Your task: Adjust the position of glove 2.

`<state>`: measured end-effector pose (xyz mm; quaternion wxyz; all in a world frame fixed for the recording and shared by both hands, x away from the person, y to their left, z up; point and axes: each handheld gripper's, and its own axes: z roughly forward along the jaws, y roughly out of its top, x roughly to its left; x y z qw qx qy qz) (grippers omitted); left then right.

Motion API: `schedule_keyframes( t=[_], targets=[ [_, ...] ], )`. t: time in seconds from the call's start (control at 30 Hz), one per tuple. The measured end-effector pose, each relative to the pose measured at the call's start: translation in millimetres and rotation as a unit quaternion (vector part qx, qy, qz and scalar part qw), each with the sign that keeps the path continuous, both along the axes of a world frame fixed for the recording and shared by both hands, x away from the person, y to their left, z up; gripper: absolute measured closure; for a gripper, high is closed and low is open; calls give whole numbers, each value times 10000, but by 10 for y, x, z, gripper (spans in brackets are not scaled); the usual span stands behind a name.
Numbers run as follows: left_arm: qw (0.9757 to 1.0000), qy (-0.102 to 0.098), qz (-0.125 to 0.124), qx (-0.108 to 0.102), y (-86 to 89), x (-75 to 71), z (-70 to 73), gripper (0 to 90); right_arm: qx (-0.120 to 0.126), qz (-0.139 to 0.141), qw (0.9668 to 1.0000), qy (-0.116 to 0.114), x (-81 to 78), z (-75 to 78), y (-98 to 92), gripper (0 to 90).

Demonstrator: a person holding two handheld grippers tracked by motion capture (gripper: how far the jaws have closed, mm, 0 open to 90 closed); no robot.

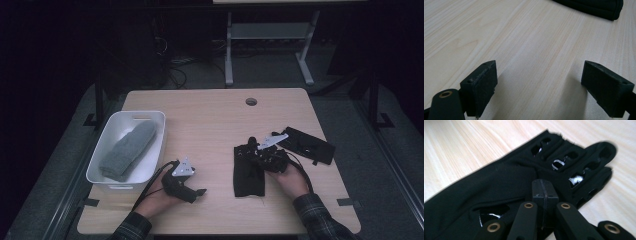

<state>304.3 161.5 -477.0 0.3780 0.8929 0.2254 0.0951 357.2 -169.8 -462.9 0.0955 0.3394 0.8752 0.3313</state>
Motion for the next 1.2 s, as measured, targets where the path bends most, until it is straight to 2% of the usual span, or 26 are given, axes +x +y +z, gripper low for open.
schedule_keyframes(
  t=[0.13, 0.3, 0.43, 0.6, 0.73, 0.87, 1.0, 1.07, 1.2],
  targets=[
    [10000, 3, -2, 2, 0, 1, 0, 125, 40, 126, 9999, 37, -45, 1, 78, 900],
    [10000, -1, -7, 10, 0, 2, 1, 125, 86, 393, 9992, 67, -134, -2, 274, 900],
    [10000, -30, -22, 27, 3, 6, 2, 125, 57, 542, 9984, 115, -209, 10, 424, 900],
    [10000, -34, -22, 21, 2, 6, 0, 125, 140, 687, 9973, 223, -279, 11, 567, 900],
    [10000, -11, -15, 17, 1, 4, 0, 125, 78, 780, 9969, 119, -310, 34, 606, 895],
    [10000, -27, -22, 30, 3, 6, 3, 125, 232, 680, 9974, 68, -259, 107, 444, 895],
    [10000, -23, -22, 34, 3, 6, 4, 125, 364, 348, 9987, -50, -183, 188, 174, 899],
    [10000, -21, -21, 35, 3, 6, 4, 125, 341, 193, 9992, -93, -151, 218, 25, 899],
    [10000, -1, -13, 22, 1, 3, 3, 125, 407, -150, 9989, -167, -93, 250, -284, 898]
  ],
)
